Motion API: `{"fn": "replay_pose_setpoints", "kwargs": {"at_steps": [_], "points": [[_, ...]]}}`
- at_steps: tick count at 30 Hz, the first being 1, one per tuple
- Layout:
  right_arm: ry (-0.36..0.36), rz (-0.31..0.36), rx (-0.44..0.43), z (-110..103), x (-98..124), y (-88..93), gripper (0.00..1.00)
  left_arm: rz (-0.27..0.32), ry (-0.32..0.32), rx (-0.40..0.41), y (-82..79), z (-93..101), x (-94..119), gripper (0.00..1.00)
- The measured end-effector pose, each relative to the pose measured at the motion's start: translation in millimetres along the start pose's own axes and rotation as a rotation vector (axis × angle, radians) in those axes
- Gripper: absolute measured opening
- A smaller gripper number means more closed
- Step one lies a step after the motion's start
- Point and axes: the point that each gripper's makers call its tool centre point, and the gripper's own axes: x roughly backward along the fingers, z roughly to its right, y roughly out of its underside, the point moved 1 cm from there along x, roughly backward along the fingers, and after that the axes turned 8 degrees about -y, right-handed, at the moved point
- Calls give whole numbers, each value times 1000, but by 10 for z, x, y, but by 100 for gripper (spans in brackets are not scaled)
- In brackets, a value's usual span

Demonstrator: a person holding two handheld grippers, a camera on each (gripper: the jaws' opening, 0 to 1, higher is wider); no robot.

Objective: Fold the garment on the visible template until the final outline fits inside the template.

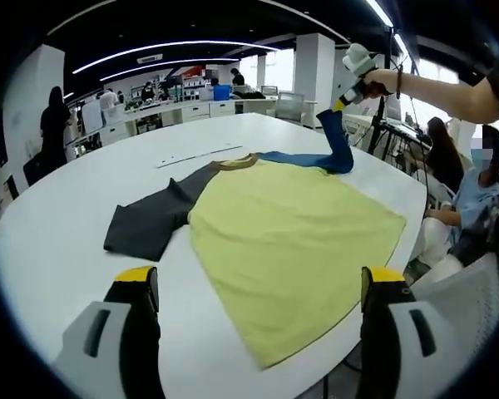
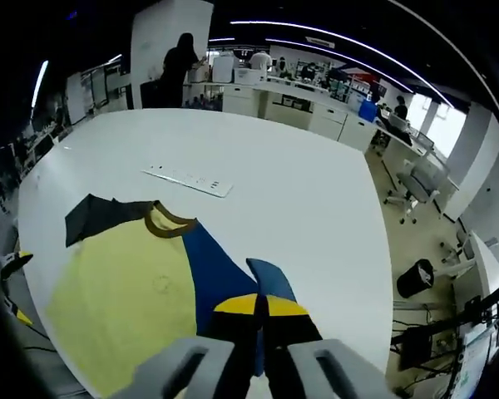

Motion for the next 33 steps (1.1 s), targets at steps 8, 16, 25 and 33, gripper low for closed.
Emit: {"fn": "replay_pose_setpoints", "kwargs": {"at_steps": [8, 16, 25, 33], "points": [[-32, 15, 67, -304, -141, -236, 0, -1, 0, 4, 0, -21, 8, 99], [-72, 28, 107, -584, -251, -409, 0, 6, -12, 34, 18, -61, 41, 99], [-122, 64, 114, -895, -335, -617, 0, 42, -9, 58, -28, -55, 55, 99], [-173, 80, 131, -1268, -447, -709, 0, 57, -16, 64, -43, -68, 61, 98]]}}
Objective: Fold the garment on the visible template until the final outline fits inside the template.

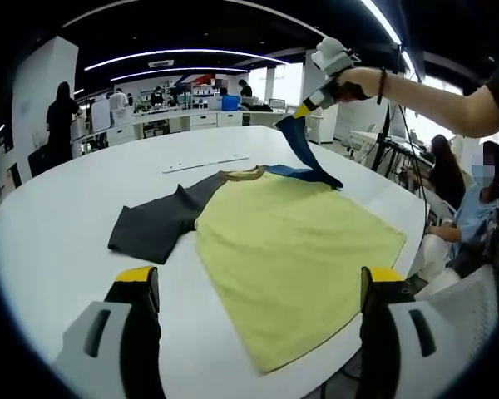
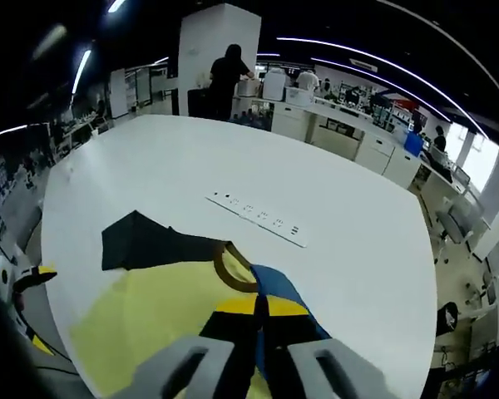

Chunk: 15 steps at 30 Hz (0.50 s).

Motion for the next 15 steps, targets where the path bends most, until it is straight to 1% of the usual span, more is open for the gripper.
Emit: {"fn": "replay_pose_setpoints", "kwargs": {"at_steps": [6, 15], "points": [[-17, 11, 8, -161, -81, -107, 0, 19, 7, 23, 0, 10, 19, 99], [-48, 25, 69, -475, -175, -249, 0, 31, 9, 33, -18, 0, 27, 99]]}}
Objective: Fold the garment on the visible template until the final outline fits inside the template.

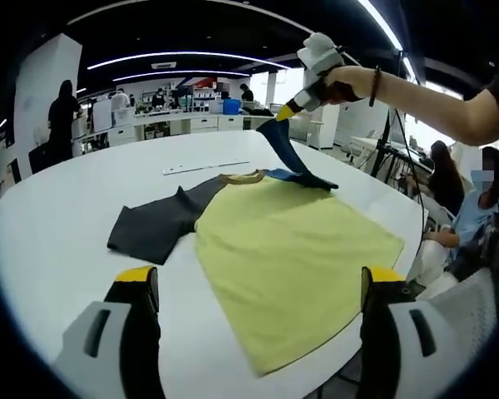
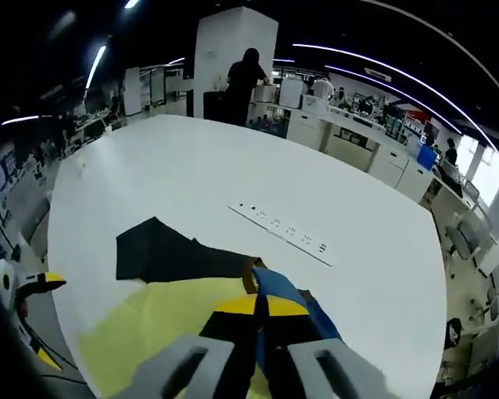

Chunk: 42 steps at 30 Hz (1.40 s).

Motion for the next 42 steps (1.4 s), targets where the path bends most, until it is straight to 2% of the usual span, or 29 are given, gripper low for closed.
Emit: {"fn": "replay_pose_setpoints", "kwargs": {"at_steps": [11, 20, 28, 39, 42], "points": [[-48, 17, 64, -233, -137, -121, 0, 6, 0, 3, -4, -1, -4, 99], [-91, 37, 103, -441, -129, -173, 0, 5, -5, -1, -8, -23, -19, 99], [-166, 41, 140, -716, -181, -120, 0, -4, -5, -6, 1, -24, -39, 99], [-200, 56, 152, -941, -339, 11, 0, -3, -8, -9, -17, -48, -17, 99], [-217, 50, 104, -976, -403, 66, 0, -7, -5, -13, -27, -42, -17, 99]]}}
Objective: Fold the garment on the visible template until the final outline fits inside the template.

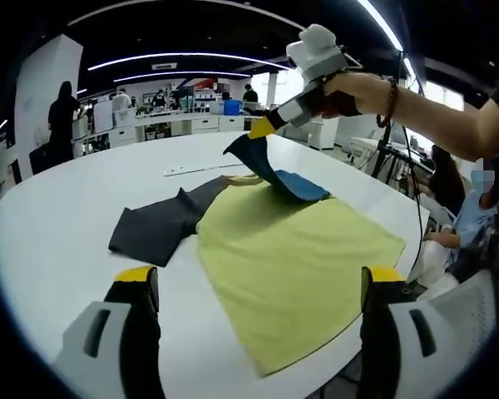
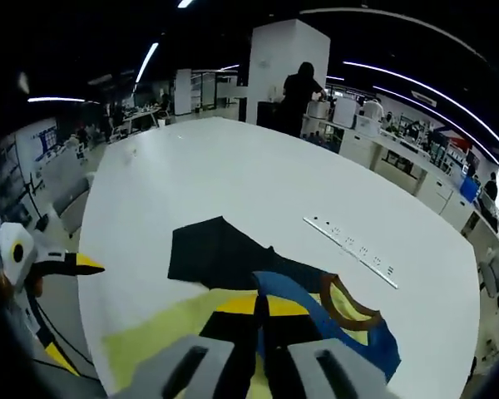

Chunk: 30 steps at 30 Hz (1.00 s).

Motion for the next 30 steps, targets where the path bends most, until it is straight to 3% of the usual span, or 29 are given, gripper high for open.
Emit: {"fn": "replay_pose_setpoints", "kwargs": {"at_steps": [10, 17, 30], "points": [[-37, 25, -106, -132, -305, 144, 0, -9, -1, -8, -7, -14, 8, 99], [-78, 34, -214, -200, -526, 272, 0, -13, -5, 33, 16, -42, 6, 99], [-98, -36, -281, -359, -919, 618, 0, -14, -29, 76, 78, -147, -50, 98]]}}
